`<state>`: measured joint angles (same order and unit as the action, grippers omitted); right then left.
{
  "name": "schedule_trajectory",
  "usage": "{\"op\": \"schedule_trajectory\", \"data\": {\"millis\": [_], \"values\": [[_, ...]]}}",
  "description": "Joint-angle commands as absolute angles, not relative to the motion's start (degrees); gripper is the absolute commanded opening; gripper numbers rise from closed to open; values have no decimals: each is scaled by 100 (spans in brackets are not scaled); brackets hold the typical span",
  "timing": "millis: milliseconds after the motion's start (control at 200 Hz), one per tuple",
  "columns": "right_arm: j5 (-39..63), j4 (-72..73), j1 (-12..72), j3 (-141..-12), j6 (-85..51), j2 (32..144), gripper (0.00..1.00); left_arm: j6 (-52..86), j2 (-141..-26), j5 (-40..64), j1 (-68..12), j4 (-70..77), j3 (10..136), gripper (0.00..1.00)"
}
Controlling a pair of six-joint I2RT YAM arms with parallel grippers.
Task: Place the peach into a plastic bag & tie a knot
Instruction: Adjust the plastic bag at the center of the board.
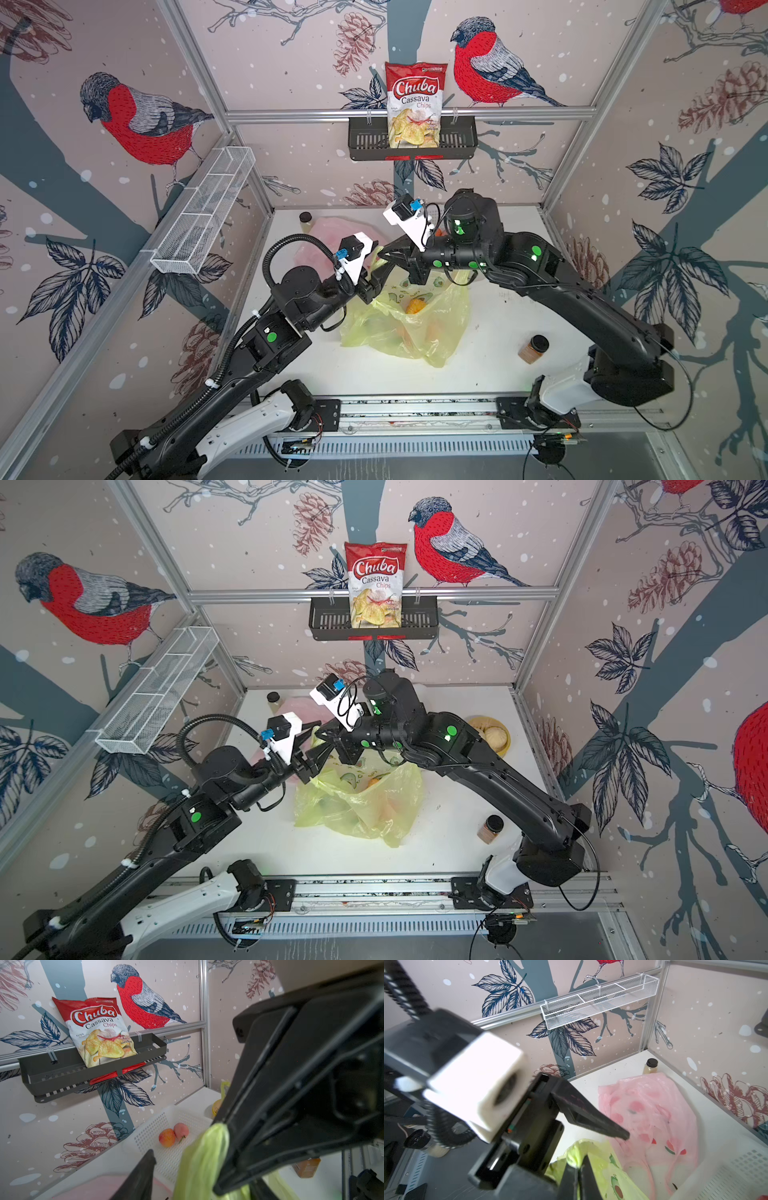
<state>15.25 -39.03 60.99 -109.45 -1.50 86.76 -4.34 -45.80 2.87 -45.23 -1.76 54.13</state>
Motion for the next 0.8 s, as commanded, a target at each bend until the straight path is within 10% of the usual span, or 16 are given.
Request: {"op": "schedule_trajectory", "data": {"millis": [0, 105, 650, 795], "values": [[1661, -3581, 6033, -10826, -279, 8572, 2, -218, -4492, 505, -4535, 104, 5137, 33], [1661, -3490, 5940, -10747, -359, 8512, 0, -1, -4424, 528, -4535, 195, 4886, 16], [1870, -3205, 5812, -10322, -559, 8282, 0, 563, -4061, 530, -4535, 971, 4183, 0], [1009, -2965, 5331, -9925, -1026, 7876, 70, 541, -4043, 399, -4529, 921, 4158, 0]]}}
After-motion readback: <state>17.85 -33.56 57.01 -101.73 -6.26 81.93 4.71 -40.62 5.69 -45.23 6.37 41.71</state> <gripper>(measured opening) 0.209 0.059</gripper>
